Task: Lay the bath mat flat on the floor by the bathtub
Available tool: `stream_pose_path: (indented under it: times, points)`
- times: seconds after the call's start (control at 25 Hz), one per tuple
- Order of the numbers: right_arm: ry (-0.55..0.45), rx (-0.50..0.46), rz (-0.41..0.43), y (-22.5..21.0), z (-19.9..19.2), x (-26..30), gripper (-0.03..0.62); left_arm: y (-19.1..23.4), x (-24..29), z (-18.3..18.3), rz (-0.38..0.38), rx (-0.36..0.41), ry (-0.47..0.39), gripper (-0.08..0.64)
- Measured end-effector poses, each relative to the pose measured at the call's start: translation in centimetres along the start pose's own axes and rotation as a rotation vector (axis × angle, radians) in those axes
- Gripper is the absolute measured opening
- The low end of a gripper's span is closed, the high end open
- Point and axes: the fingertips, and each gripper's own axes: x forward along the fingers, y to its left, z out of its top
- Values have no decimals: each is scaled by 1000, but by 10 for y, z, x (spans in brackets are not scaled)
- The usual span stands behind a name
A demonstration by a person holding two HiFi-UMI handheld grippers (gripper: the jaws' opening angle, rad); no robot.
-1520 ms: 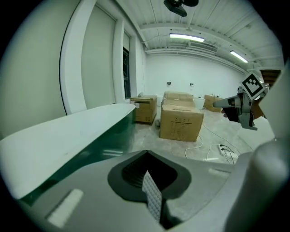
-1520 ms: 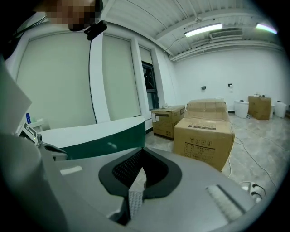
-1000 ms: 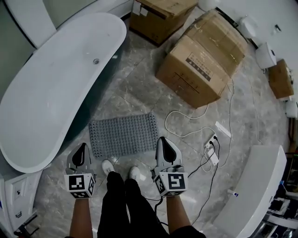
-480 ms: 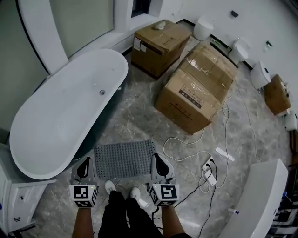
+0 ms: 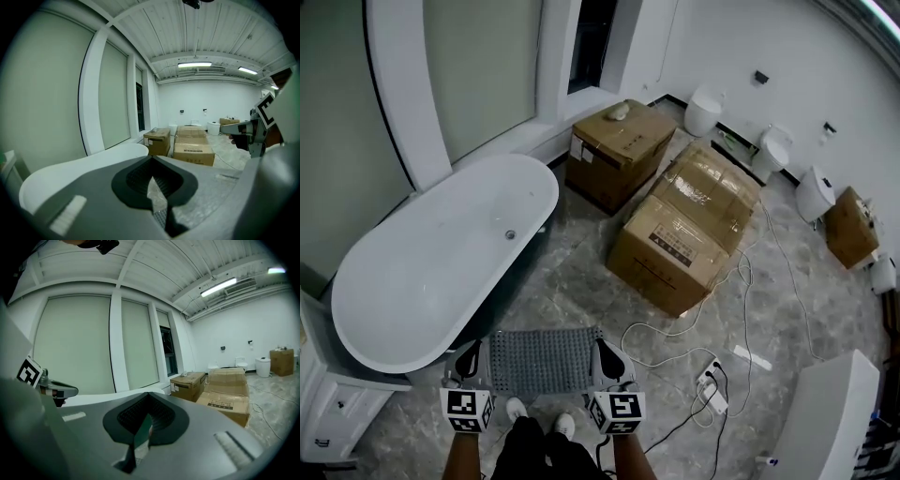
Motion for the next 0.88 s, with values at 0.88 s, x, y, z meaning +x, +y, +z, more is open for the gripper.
stream_pose_path:
  times: [0.88]
  points:
    - [-122, -66, 158, 43, 71, -29, 12, -16, -57, 70, 57, 48, -126, 1]
